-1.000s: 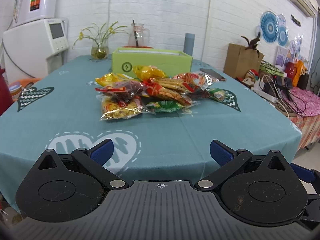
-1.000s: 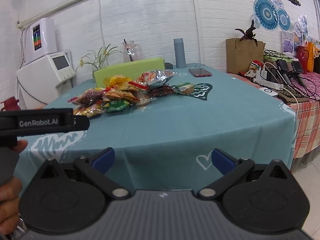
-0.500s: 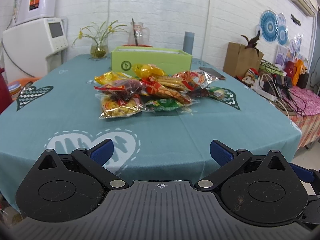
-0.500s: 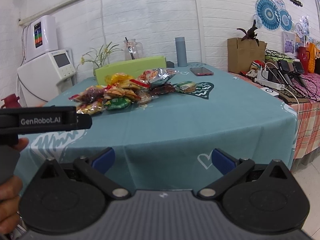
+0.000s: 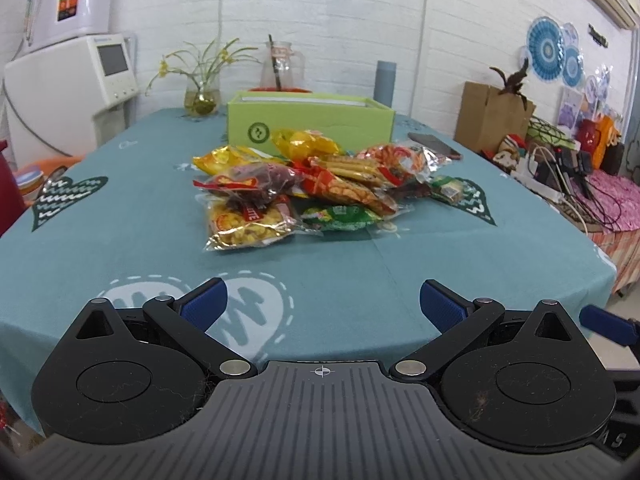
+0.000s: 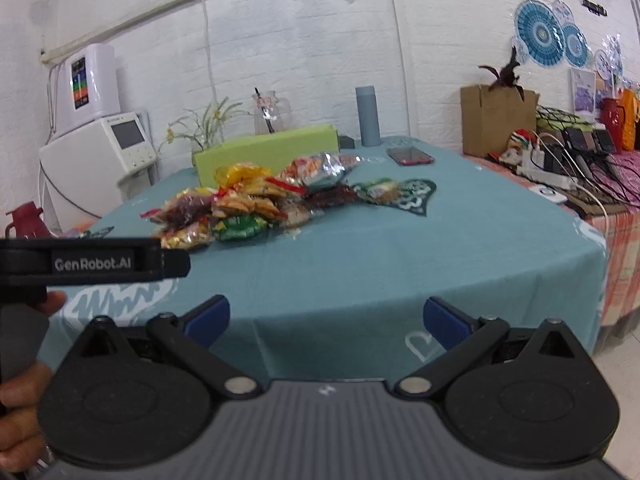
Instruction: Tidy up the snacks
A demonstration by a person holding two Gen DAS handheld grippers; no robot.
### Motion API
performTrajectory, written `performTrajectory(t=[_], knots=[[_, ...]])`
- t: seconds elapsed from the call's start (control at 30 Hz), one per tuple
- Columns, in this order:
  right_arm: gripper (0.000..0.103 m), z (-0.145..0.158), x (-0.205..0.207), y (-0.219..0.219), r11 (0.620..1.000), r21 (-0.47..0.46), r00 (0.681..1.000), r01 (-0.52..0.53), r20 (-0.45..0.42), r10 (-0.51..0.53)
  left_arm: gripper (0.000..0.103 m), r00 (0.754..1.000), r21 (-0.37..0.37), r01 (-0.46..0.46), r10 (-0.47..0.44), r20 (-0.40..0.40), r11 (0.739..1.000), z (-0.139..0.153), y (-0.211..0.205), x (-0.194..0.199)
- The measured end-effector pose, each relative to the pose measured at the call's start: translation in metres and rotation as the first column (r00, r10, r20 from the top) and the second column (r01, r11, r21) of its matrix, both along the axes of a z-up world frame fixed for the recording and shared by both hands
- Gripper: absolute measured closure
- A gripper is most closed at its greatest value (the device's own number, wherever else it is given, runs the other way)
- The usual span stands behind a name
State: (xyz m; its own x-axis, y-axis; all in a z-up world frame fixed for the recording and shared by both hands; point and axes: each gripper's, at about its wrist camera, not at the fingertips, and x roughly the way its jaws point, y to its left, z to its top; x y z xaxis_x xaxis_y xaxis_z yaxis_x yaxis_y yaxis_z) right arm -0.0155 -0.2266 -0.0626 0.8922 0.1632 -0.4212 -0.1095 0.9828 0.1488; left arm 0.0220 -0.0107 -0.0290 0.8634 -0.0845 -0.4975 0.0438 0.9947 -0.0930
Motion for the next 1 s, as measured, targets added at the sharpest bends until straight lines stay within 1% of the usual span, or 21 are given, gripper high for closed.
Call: performTrajectory(t=[0.03, 0.07, 0.17, 0.3, 0.37, 0.43, 0.5, 0.6, 0.63, 0.67, 0.7, 0.73, 0.77, 0.8, 0.83, 0.87, 0.9, 0.93, 0.97, 1.0], knots=[[0.001, 0.0, 0.017, 0.0, 1.0, -0.012, 1.0, 0.003, 0.01, -0.003, 0.01, 1.0, -0.003, -0.013, 0.013, -0.005, 1.0, -0.001, 0.005, 0.006], [0.001, -0.001, 0.033, 0.001, 1.0, -0.027, 1.0, 0.014, -0.001, -0.014, 0.01, 1.0, -0.009, -0.028, 0.028, -0.01, 1.0, -0.002, 0.013, 0.013], [0.001, -0.014, 0.087, 0.003, 0.997, -0.066, 0.996, 0.025, -0.089, -0.031, 0.011, 0.996, -0.026, -0.074, 0.073, -0.044, 0.997, -0.009, 0.031, 0.028], [0.001, -0.027, 0.117, 0.006, 0.995, -0.105, 0.989, -0.004, -0.149, -0.012, 0.011, 0.991, -0.02, -0.104, 0.102, -0.085, 0.994, -0.016, 0.048, 0.039], [0.001, -0.033, 0.127, 0.007, 0.995, -0.099, 0.983, -0.024, -0.185, 0.005, 0.011, 0.988, -0.018, -0.109, 0.106, -0.108, 0.994, -0.019, 0.053, 0.045], [0.001, -0.036, 0.131, 0.011, 0.99, -0.134, 0.984, -0.033, -0.178, 0.008, 0.012, 0.985, -0.021, -0.11, 0.106, -0.138, 0.994, -0.021, 0.058, 0.054], [0.001, -0.037, 0.133, 0.01, 0.99, -0.13, 0.985, -0.05, -0.171, 0.027, 0.013, 0.982, -0.034, -0.104, 0.097, -0.161, 0.994, -0.022, 0.061, 0.062], [0.001, -0.041, 0.131, 0.003, 0.989, -0.132, 0.989, -0.072, -0.135, 0.054, 0.014, 0.982, -0.073, -0.069, 0.054, -0.183, 0.995, -0.016, 0.069, 0.073], [0.001, -0.041, 0.13, 0.0, 0.988, -0.129, 0.988, -0.085, -0.138, 0.067, 0.013, 0.983, -0.086, -0.054, 0.037, -0.182, 0.995, -0.012, 0.073, 0.075], [0.001, -0.036, 0.133, -0.001, 0.987, -0.132, 0.983, -0.095, -0.172, 0.072, 0.013, 0.985, -0.098, -0.032, 0.015, -0.174, 0.995, -0.006, 0.078, 0.078], [0.001, -0.03, 0.135, -0.001, 0.989, -0.113, 0.976, -0.093, -0.205, 0.068, 0.013, 0.986, -0.106, -0.018, 0.0, -0.166, 0.994, 0.0, 0.083, 0.081], [0.0, -0.021, 0.135, -0.002, 0.993, -0.063, 0.976, -0.103, -0.2, 0.089, 0.012, 0.988, -0.113, -0.004, -0.014, -0.155, 0.994, 0.008, 0.09, 0.086], [0.0, -0.008, 0.131, 0.001, 0.989, -0.004, 0.977, -0.149, -0.152, 0.147, 0.011, 0.99, -0.122, 0.016, -0.033, -0.14, 0.992, 0.016, 0.097, 0.092], [0.001, 0.004, 0.13, 0.009, 0.98, 0.018, 0.973, -0.2, -0.112, 0.201, 0.011, 0.991, -0.136, 0.041, -0.058, -0.122, 0.99, 0.023, 0.104, 0.099], [0.0, 0.015, 0.13, 0.022, 0.967, 0.018, 0.963, -0.254, -0.086, 0.255, 0.011, 0.99, -0.155, 0.074, -0.091, -0.105, 0.985, 0.03, 0.112, 0.108], [0.001, 0.026, 0.132, 0.04, 0.943, 0.014, 0.941, -0.332, -0.061, 0.332, 0.011, 0.988, -0.171, 0.105, -0.122, -0.096, 0.98, 0.035, 0.118, 0.118], [0.001, 0.032, 0.136, 0.056, 0.916, 0.019, 0.915, -0.401, -0.047, 0.401, 0.011, 0.982, -0.189, 0.14, -0.16, -0.095, 0.972, 0.04, 0.125, 0.129], [0.001, 0.036, 0.143, 0.075, 0.88, 0.032, 0.879, -0.475, -0.042, 0.476, 0.011, 0.975, -0.207, 0.181, -0.204, -0.093, 0.961, 0.044, 0.132, 0.142], [0.001, 0.036, 0.152, 0.091, 0.852, 0.049, 0.85, -0.522, -0.05, 0.524, 0.011, 0.968, -0.216, 0.212, -0.236, -0.091, 0.953, 0.046, 0.137, 0.152], [0.001, 0.034, 0.161, 0.103, 0.833, 0.062, 0.831, -0.549, -0.063, 0.552, 0.011, 0.963, -0.216, 0.225, -0.25, -0.096, 0.95, 0.046, 0.141, 0.161]])
